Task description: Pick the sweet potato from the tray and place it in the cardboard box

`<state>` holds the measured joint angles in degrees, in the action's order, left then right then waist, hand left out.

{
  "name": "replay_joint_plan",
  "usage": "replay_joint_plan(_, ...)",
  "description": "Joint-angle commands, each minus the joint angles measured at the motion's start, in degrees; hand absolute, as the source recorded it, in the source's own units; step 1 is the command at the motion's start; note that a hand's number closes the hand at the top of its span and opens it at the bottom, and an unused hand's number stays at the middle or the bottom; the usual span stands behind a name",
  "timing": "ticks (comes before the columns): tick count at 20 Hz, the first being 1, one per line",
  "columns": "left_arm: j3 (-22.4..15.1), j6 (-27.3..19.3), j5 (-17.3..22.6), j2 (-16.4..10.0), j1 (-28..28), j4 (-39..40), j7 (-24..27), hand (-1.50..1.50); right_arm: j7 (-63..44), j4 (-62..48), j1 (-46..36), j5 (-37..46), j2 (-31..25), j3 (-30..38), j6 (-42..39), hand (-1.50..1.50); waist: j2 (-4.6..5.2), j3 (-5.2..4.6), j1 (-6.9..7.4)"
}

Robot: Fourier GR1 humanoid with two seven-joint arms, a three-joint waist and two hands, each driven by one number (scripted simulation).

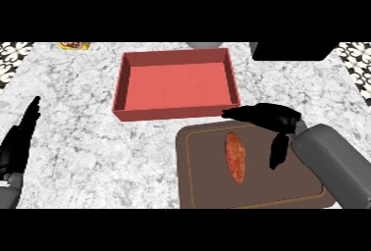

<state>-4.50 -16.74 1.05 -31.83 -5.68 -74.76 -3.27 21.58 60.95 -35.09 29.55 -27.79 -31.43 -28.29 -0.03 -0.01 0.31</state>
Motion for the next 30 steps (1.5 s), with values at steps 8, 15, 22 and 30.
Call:
replay_joint_plan(8, 3.2, 2.5, -5.1, 4.6, -0.9, -0.2, -1.2, 0.0, 1.0, 0.5, 2.5, 8.6, 5.8, 5.3, -4.3, -1.5, 0.05, 0.01, -0.08)
replay_joint_plan(15, 7.7, 6.3, -4.9, 2.9, 0.4, 0.6, 1.5, 0.0, 3.7, 6.0, 4.5, 8.4, 6.1, 8.6, -9.1, -1.5, -0.01, 0.0, -0.12)
replay_joint_plan(22, 8.7, 6.2, -7.3, 6.0, 0.7, -1.3, -0.3, 0.0, -3.6, 19.5, 10.8, 10.6, 8.3, 8.7, -13.9, -1.5, -0.1, -0.01, -0.42)
replay_joint_plan(30, 10.0, 7.5, -9.5, 7.4, -0.8, 2.5, 2.9, 0.0, -4.5, 8.4, 11.2, 19.9, 12.3, 6.4, -8.2, -1.5, 0.09, 0.0, -0.14)
